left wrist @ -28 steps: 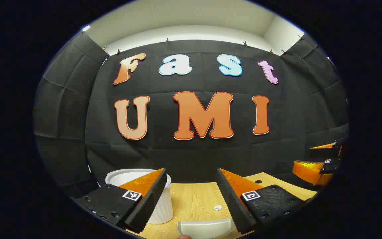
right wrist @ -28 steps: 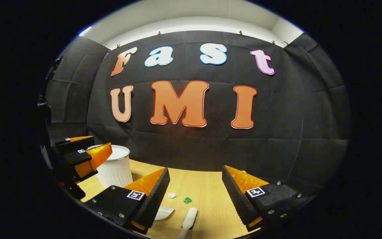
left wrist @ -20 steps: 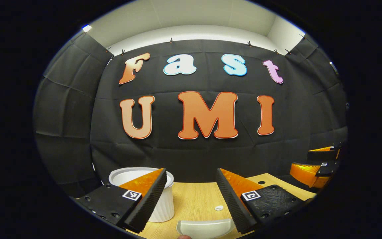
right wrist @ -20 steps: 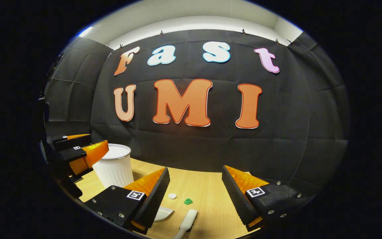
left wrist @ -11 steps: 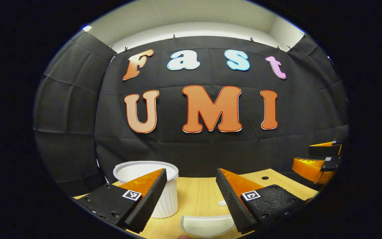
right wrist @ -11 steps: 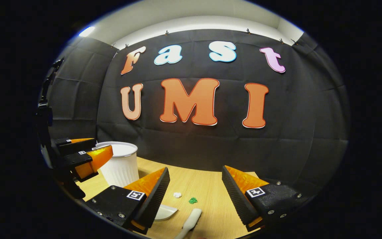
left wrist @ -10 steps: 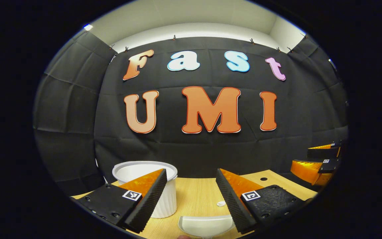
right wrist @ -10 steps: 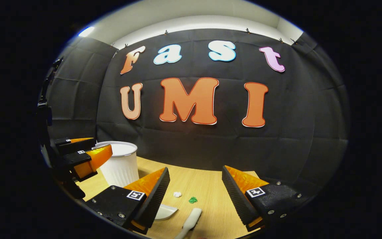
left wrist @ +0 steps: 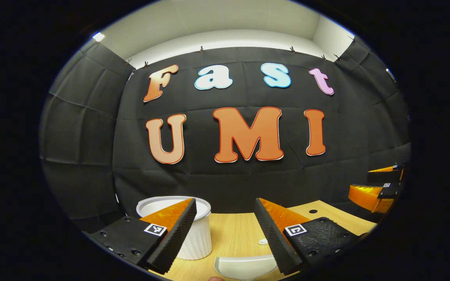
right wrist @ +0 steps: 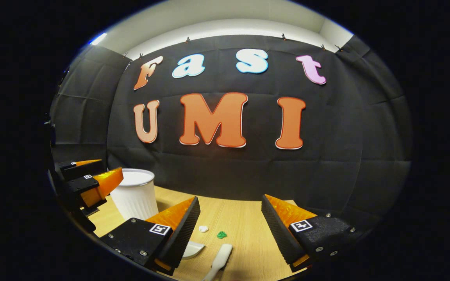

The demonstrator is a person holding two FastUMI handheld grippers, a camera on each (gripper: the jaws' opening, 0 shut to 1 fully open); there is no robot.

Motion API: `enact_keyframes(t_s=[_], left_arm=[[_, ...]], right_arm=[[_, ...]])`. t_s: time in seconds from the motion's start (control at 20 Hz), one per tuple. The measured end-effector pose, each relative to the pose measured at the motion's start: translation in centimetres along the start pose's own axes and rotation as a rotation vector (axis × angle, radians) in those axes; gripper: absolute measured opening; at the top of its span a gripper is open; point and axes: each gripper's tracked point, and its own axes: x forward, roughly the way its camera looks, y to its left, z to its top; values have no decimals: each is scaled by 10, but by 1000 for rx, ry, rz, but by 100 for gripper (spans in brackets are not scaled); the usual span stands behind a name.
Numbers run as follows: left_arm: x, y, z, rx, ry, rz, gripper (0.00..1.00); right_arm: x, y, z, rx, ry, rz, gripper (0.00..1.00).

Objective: Pick up the small broom and dustpan from the desktop, sweep the trash into the dustpan with the broom, and then empty the trash into the garbage bin.

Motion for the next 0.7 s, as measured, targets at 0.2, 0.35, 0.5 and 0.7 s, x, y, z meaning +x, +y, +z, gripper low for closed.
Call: enact_keyframes(t_s=[0.2,0.35,0.5,0.7], left_arm=[[3,-10,-3,-2,2,-26,93],[5,-13,-5,0,10,-28,93],[5,-14,1,7,-8,-33,93],[6,-14,-1,0,-4,-33,94]], right_arm=[[-5,-12,11,20,-44,-55,95],[-3,-7,3,19,-18,-46,95],[-3,-7,1,18,-11,-45,95],[-2,-5,-3,16,-1,-45,95]])
